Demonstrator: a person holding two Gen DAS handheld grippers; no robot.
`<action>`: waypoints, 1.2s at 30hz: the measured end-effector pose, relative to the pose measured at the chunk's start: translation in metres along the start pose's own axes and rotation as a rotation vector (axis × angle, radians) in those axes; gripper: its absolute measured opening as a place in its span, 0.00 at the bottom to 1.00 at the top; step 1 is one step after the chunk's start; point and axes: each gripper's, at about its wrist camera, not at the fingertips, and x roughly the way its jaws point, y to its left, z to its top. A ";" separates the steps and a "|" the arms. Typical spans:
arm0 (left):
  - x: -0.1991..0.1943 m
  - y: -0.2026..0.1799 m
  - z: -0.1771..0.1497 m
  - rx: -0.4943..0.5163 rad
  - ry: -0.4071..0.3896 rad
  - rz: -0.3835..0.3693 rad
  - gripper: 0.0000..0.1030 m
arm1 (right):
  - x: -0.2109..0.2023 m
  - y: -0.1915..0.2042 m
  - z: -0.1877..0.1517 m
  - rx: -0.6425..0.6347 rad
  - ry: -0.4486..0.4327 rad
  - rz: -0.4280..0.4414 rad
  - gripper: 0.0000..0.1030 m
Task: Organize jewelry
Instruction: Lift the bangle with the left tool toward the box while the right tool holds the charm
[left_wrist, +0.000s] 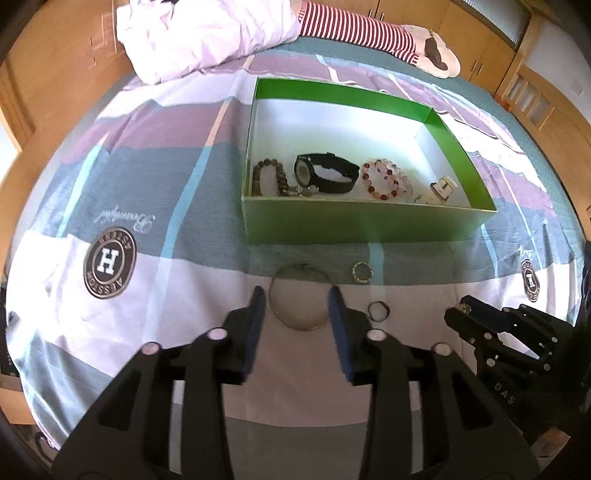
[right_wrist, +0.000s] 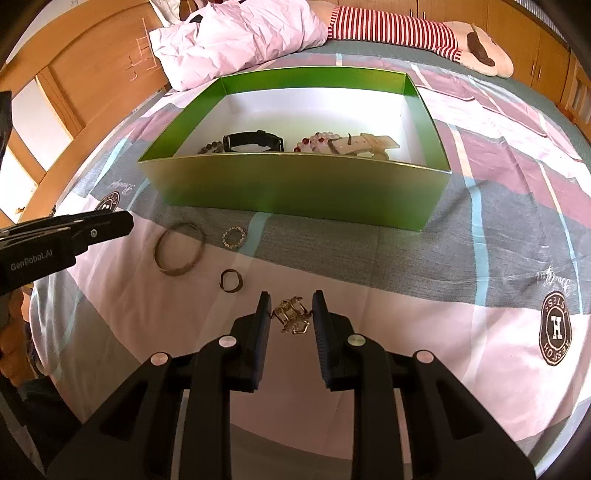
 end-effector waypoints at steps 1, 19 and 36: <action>0.001 0.002 0.000 -0.012 0.003 -0.006 0.63 | 0.000 -0.001 0.000 0.002 0.000 -0.001 0.24; 0.074 -0.003 -0.011 0.029 0.141 0.166 0.74 | 0.013 -0.001 -0.003 0.011 0.046 0.000 0.24; 0.063 -0.006 -0.011 0.016 0.128 0.084 0.77 | 0.016 0.001 -0.003 -0.004 0.054 0.000 0.24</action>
